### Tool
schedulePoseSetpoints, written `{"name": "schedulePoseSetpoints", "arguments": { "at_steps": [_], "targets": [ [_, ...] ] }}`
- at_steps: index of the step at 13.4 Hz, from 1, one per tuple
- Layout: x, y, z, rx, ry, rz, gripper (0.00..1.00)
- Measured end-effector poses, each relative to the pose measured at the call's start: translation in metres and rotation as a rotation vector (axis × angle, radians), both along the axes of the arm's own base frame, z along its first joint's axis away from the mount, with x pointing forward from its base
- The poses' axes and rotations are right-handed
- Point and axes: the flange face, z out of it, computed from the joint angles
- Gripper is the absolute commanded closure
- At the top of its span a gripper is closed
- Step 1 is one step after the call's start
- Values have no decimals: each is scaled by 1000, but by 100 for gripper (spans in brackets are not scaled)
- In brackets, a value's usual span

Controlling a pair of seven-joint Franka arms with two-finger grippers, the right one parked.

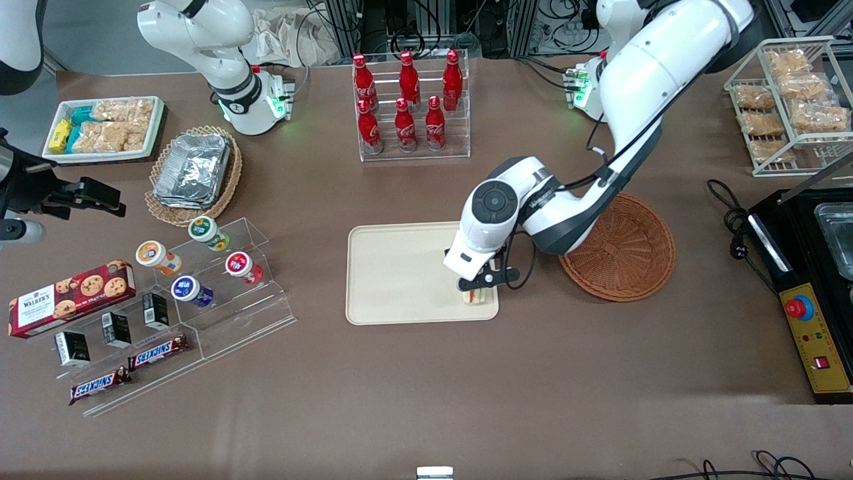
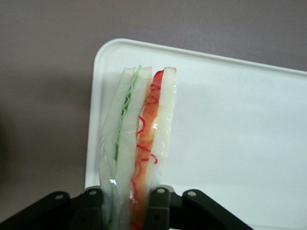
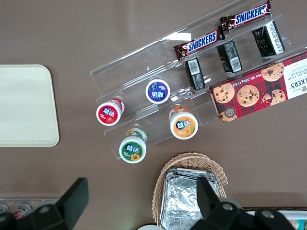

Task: Place sandwich from basket to tray
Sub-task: 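Lower the sandwich onto the tray and open the left gripper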

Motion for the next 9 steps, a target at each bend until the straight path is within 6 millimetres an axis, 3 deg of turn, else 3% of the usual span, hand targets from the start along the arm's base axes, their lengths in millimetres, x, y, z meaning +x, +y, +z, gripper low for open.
{"name": "schedulePoseSetpoints", "arguments": {
  "at_steps": [2,3,4,5,9],
  "targets": [
    [4,3,-25,6,-7,-16,100],
    [4,4,-36,9,-2,-23,93],
    [3,4,-44,8,5,-27,40],
    [2,3,-48,9,9,-31,1],
    [-6,-12,-44,5,0,-56,0]
  ]
}}
